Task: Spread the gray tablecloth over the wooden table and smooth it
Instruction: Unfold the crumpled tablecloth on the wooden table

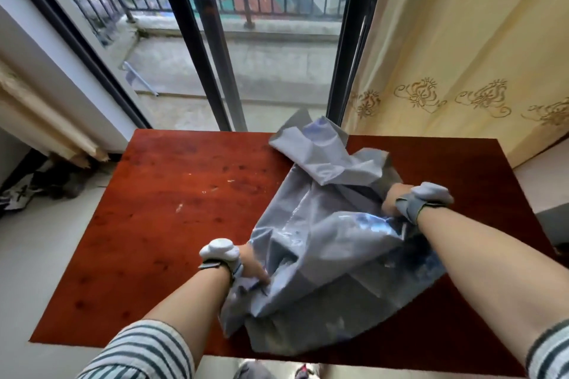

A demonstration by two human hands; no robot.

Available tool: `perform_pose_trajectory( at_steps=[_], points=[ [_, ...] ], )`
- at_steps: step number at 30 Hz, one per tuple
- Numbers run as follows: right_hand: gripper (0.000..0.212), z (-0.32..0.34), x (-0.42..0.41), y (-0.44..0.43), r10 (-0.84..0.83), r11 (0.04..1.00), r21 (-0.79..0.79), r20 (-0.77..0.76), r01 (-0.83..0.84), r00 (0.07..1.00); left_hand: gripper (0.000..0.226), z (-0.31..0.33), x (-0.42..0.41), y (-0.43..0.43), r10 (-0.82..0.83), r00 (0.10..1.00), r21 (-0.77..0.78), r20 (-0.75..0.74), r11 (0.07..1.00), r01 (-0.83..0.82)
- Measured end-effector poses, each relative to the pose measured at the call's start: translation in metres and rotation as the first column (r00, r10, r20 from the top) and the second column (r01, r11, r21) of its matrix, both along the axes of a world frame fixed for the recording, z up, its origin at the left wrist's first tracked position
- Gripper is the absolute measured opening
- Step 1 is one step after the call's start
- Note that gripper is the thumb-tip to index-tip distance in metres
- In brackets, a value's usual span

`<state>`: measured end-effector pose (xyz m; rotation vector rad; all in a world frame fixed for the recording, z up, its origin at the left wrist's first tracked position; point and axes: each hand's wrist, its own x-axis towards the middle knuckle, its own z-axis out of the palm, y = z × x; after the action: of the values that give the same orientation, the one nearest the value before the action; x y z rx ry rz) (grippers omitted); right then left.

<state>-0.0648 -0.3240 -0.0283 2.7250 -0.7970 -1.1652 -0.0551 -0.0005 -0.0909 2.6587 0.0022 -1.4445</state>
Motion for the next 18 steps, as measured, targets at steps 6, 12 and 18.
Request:
perform_pose_trajectory(
  at_steps=[6,12,18],
  points=[
    [0.039,-0.008,0.015,0.006,0.241,0.949,-0.307,0.581,-0.065,0.777,0.069,-0.018,0.009,-0.007,0.34,0.899,-0.211,0.277,0.934,-0.288],
    [0.073,-0.033,0.041,0.066,0.313,0.905,-0.022,0.709,-0.424,0.632,0.021,-0.034,0.007,-0.009,0.579,0.813,-0.432,0.058,0.749,-0.502],
    [0.101,-0.073,0.025,0.059,0.22,0.901,0.258,0.422,-0.349,0.88,0.05,-0.024,0.009,-0.004,0.743,0.643,-0.567,-0.187,0.453,-0.688]
  ],
)
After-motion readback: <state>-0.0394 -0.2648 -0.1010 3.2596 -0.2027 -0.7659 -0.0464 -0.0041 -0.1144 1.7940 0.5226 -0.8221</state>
